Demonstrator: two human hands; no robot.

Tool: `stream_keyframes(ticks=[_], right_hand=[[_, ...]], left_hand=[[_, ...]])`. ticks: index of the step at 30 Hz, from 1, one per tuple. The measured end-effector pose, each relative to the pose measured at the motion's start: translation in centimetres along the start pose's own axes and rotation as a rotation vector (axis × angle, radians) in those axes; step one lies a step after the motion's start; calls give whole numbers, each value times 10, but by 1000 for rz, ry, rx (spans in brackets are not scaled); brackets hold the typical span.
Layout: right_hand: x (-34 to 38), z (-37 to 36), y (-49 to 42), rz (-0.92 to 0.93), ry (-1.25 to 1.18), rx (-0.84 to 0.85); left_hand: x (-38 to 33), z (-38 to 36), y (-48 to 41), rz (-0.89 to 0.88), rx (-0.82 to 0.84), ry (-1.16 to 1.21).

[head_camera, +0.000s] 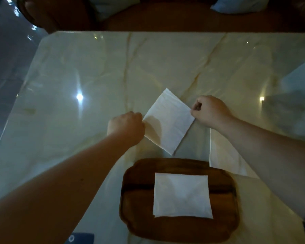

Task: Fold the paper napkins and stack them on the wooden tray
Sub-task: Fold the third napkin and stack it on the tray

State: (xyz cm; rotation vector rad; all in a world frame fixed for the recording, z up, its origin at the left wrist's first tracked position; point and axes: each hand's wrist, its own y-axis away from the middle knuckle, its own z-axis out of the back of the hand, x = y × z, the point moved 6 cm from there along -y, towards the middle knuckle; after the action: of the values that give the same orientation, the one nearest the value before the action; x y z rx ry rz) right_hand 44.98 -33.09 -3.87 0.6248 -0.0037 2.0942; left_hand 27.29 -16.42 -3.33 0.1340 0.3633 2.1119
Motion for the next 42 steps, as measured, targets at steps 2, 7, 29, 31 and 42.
stream_keyframes(ticks=[2, 7, 29, 31, 42], right_hand=[[7, 2, -6, 36, -4, 7], [39, 20, -14, 192, -57, -33], [40, -12, 90, 646, 41, 97], [39, -12, 90, 639, 68, 118], [31, -18, 33, 259, 101, 112]], left_hand=[[-3, 1, 8, -11, 8, 29], [-9, -2, 26, -53, 91, 52], [-1, 30, 20, -239, -255, 238], [-2, 20, 17, -222, -203, 251], [-13, 5, -10, -175, -38, 223]])
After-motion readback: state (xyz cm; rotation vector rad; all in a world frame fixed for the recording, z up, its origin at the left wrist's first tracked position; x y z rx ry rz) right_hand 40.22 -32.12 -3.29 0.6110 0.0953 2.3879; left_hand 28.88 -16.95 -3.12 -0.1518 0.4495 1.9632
